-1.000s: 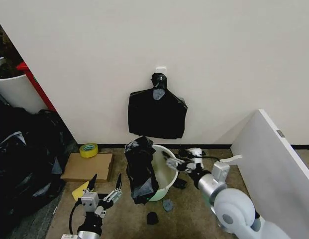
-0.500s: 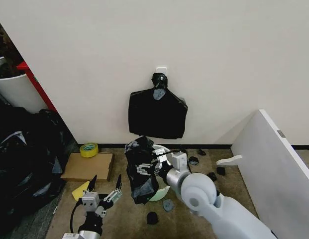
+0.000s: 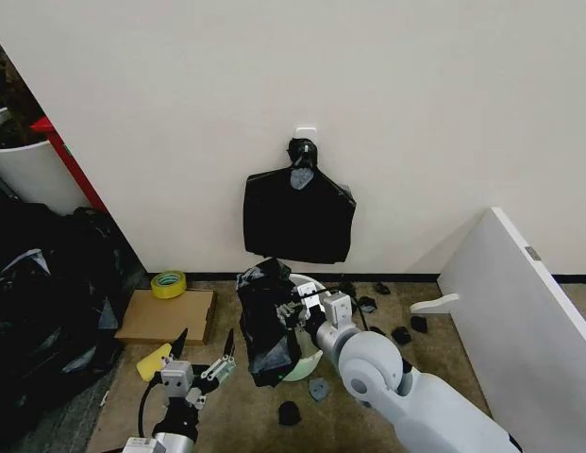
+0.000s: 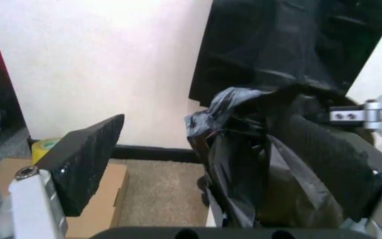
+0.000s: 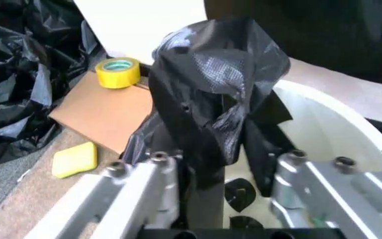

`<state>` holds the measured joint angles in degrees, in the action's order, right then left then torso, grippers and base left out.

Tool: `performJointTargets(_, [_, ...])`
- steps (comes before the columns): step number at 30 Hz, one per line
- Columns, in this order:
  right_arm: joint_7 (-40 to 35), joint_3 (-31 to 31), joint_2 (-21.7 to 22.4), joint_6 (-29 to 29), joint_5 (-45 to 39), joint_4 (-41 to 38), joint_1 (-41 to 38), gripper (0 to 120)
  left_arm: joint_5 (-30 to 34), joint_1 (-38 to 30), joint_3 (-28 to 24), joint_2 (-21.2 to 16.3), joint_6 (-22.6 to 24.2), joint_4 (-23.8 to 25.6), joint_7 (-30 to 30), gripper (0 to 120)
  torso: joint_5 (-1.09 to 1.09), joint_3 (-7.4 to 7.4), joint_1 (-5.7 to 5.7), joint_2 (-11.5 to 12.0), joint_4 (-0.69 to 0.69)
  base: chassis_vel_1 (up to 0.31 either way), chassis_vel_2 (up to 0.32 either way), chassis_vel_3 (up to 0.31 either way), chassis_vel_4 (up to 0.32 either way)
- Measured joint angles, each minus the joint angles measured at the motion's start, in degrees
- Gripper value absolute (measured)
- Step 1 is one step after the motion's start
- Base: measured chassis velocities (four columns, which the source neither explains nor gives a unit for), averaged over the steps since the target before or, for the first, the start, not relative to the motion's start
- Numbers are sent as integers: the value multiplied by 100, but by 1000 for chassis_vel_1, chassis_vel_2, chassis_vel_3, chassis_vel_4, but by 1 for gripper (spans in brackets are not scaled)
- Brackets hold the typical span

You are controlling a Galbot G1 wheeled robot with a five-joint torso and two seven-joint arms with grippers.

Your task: Place the garbage bag over the trash bin.

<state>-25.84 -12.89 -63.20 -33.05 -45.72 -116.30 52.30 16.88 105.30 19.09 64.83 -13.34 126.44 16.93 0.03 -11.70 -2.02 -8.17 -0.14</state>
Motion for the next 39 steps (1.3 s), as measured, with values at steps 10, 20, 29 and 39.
performJointTargets(10, [1,133,96,56,133,-116,248,0,817,-569,-159,-430,992,-47,218,98,0,0,0,0,-2,0,0,0,0])
performJointTargets(20, [-3,143,61,79,155,-129,273,0,1753,-1994,-549,-746,1616,-571,399,98,0,0,0,0,-1,0,0,0,0])
performJointTargets(29, [-33,122,116,64,117,-129,229,0,2557,-2923,-1412,-785,2354,-735,783,96,0,0,0,0,-1,0,0,0,0])
performJointTargets(39, [-82,198,173,43,73,-166,301,0,3108,-3494,-1783,-498,3272,-868,2000,90,1,0,0,0,-1,0,0,0,0])
